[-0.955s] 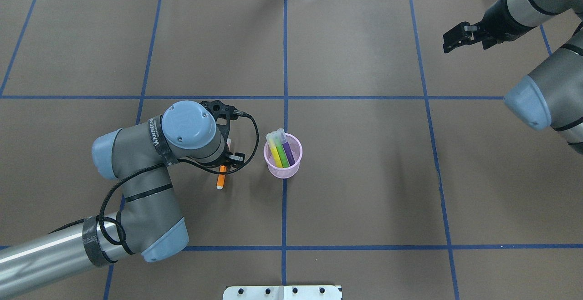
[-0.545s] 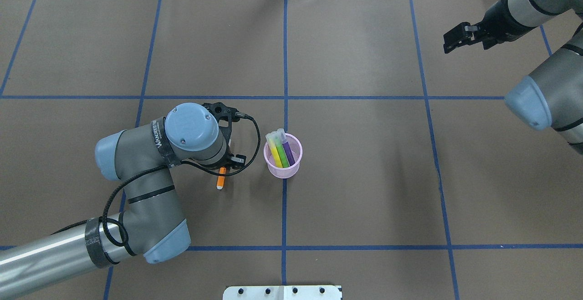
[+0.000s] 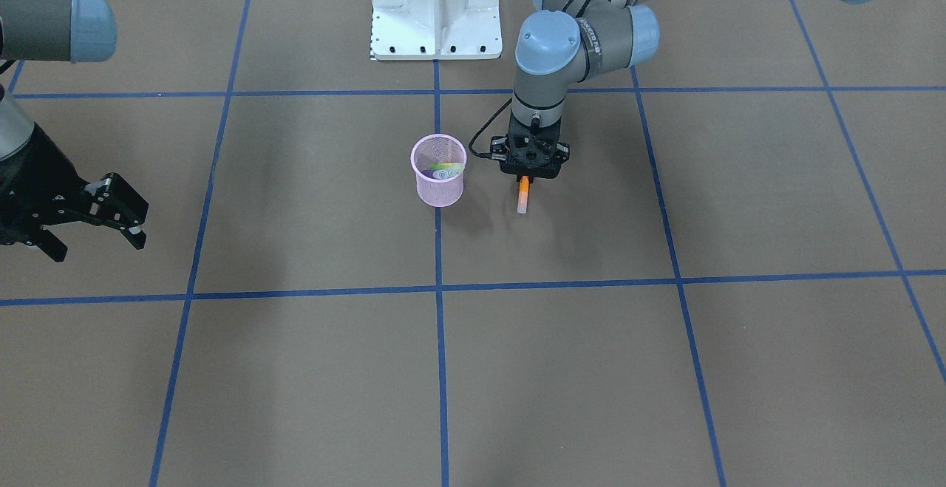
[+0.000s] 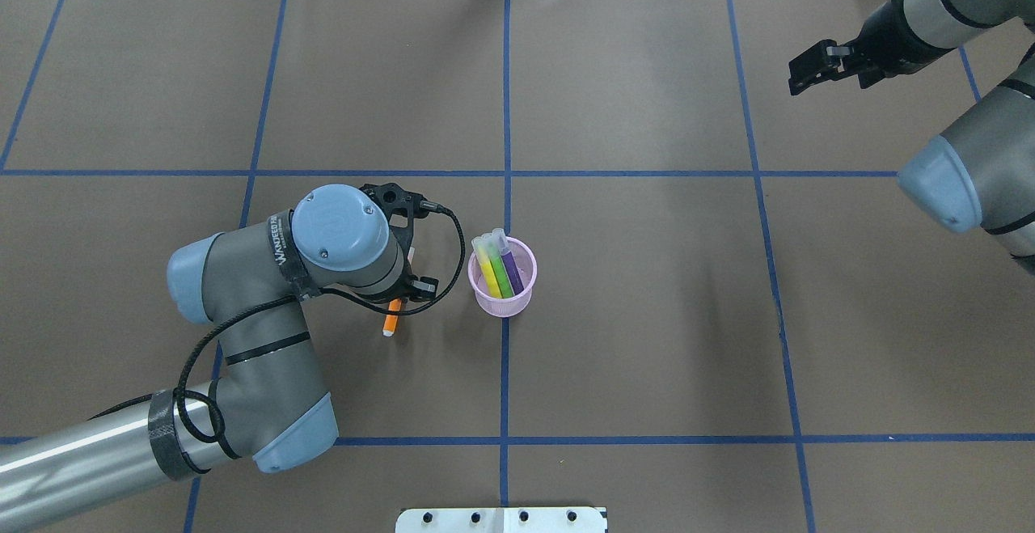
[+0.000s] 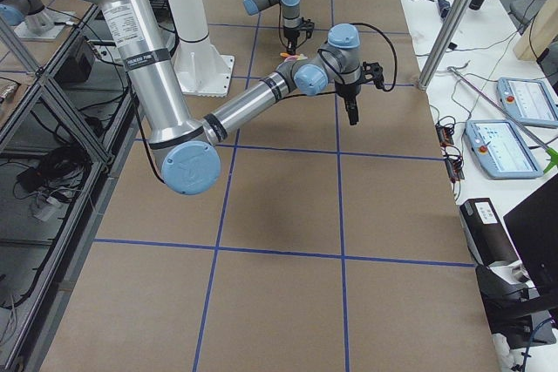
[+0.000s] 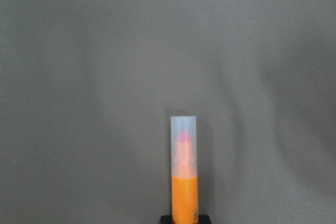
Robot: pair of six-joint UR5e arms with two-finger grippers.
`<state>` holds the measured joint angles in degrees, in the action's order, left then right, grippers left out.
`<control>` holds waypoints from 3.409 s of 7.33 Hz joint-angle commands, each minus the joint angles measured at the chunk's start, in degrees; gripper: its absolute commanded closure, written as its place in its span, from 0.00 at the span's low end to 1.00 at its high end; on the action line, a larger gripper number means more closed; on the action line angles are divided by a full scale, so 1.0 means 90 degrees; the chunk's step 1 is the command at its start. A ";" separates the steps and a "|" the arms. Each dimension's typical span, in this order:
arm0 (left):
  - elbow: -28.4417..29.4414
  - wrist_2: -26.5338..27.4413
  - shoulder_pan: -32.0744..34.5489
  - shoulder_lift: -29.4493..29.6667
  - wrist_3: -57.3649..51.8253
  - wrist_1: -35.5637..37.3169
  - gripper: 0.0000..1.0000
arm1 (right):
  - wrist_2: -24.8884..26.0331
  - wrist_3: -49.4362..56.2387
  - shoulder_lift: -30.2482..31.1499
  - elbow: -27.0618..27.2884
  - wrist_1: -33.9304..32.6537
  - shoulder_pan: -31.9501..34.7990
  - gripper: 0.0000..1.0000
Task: Collect pens into pen holder
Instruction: 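Lift the orange marker with the left gripper over the cup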
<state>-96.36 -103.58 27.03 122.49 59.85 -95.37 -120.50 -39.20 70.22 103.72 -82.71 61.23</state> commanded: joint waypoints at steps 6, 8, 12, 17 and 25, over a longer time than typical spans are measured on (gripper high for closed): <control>0.0037 0.0735 0.0347 -0.0124 -0.0020 -0.5036 1.00 | 0.0049 0.0000 0.0001 0.0029 0.0000 0.0003 0.00; 0.0686 0.0737 0.0259 -0.0085 -0.0020 -0.6246 1.00 | 0.0039 0.0000 0.0001 0.0029 0.0000 0.0003 0.00; 0.0668 0.0737 0.0103 -0.0065 -0.0029 -0.6248 1.00 | 0.0029 0.0000 0.0001 0.0029 0.0000 0.0003 0.00; 0.0599 0.0728 -0.0034 -0.0017 -0.1333 -0.6327 1.00 | 0.0029 0.0000 -0.0009 0.0019 0.0000 0.0013 0.00; 0.0775 0.0835 -0.0083 -0.0046 -0.2959 -0.6522 0.09 | 0.0039 0.0000 -0.0019 0.0019 0.0000 0.0042 0.00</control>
<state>-89.48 -96.06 26.43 121.99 33.24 -154.05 -120.15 -39.20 70.05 103.89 -82.71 61.56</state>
